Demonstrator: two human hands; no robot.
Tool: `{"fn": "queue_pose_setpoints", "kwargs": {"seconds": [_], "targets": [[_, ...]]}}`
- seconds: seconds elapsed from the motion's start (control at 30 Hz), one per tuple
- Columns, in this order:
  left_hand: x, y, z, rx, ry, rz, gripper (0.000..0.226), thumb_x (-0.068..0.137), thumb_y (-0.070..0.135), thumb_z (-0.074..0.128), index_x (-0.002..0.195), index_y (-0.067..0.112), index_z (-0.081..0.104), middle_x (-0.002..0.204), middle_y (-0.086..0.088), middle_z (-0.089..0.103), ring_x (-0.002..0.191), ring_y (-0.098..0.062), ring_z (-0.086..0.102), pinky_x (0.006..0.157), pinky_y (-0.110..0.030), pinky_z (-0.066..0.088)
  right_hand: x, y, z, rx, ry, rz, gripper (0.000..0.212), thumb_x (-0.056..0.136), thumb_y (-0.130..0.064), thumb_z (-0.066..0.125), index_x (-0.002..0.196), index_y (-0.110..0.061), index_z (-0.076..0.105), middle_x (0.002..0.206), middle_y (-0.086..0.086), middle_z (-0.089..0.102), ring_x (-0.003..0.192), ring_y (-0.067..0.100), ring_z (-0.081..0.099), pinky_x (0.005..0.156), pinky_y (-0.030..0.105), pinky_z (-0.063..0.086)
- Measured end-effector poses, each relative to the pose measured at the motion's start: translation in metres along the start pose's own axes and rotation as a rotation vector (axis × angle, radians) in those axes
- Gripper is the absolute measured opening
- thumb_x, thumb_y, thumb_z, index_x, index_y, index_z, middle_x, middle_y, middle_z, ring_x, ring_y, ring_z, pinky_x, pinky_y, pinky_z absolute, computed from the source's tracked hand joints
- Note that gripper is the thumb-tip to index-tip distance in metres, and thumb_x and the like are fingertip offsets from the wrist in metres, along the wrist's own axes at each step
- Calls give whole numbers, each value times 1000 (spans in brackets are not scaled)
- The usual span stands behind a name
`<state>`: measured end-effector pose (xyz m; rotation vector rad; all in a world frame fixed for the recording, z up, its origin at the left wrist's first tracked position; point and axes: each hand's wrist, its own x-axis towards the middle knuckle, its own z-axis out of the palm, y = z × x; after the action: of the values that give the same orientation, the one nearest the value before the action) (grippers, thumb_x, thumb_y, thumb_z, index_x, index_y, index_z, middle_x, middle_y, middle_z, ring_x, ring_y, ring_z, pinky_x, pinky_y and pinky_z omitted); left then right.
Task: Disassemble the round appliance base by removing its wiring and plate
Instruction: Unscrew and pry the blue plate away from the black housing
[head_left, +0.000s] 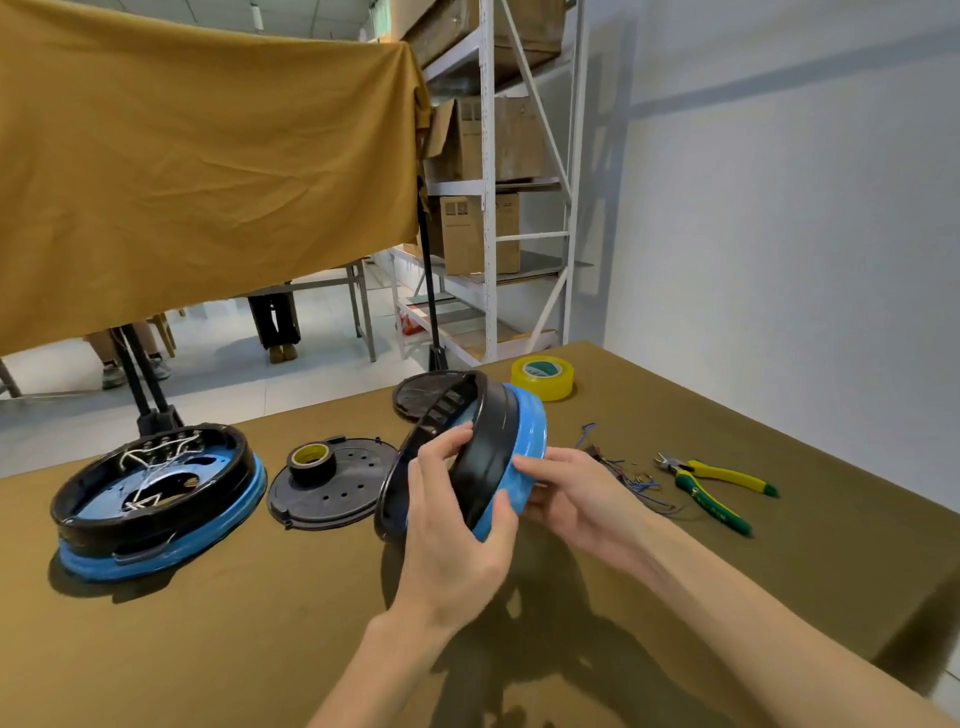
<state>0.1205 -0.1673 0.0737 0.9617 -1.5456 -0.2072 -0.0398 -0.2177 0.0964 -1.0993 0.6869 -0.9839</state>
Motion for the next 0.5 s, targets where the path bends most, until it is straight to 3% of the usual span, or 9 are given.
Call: {"fn": "queue_pose_setpoints", "kwargs": {"seconds": [0.1, 0.2, 0.3, 0.4, 0.5], "targets": [[-2, -5, 8, -77, -9, -148, 35, 97, 14, 66, 128, 27, 55, 120, 20, 62, 118, -9, 61, 97, -19, 50, -2, 5, -23, 113, 32, 43, 29, 98, -14, 62, 119, 2, 72, 126, 25, 68, 110, 32, 69, 93, 41, 57], [-1, -14, 12, -69, -97, -281, 24, 97, 24, 69, 120, 30, 66, 105, 19, 71, 103, -1, 66, 88, -21, 55, -4, 9, -38, 161, 52, 86, 29, 97, -14, 65, 120, 2, 72, 128, 24, 67, 112, 32, 69, 90, 39, 58], [1, -16, 16, -61, -186, -288, 23, 98, 29, 69, 119, 35, 69, 93, 21, 72, 92, -2, 68, 75, -16, 53, -5, 13, -52, 238, 69, 159, 37, 93, -11, 68, 126, 5, 67, 131, 26, 64, 115, 35, 67, 93, 44, 57], [1, -15, 20, -41, -233, -268, 32, 99, 28, 67, 125, 45, 63, 96, 23, 70, 94, -2, 67, 73, -15, 53, -6, 18, -63, 305, 82, 211, 40, 92, -7, 68, 130, 7, 64, 135, 28, 61, 120, 39, 64, 99, 51, 54], [3, -15, 25, 24, -242, -184, 36, 100, 25, 65, 134, 37, 65, 109, 23, 69, 105, -3, 65, 85, -26, 57, -4, 20, -67, 317, 52, 195, 43, 91, -6, 69, 131, 7, 62, 132, 28, 62, 119, 38, 64, 99, 50, 54]]}}
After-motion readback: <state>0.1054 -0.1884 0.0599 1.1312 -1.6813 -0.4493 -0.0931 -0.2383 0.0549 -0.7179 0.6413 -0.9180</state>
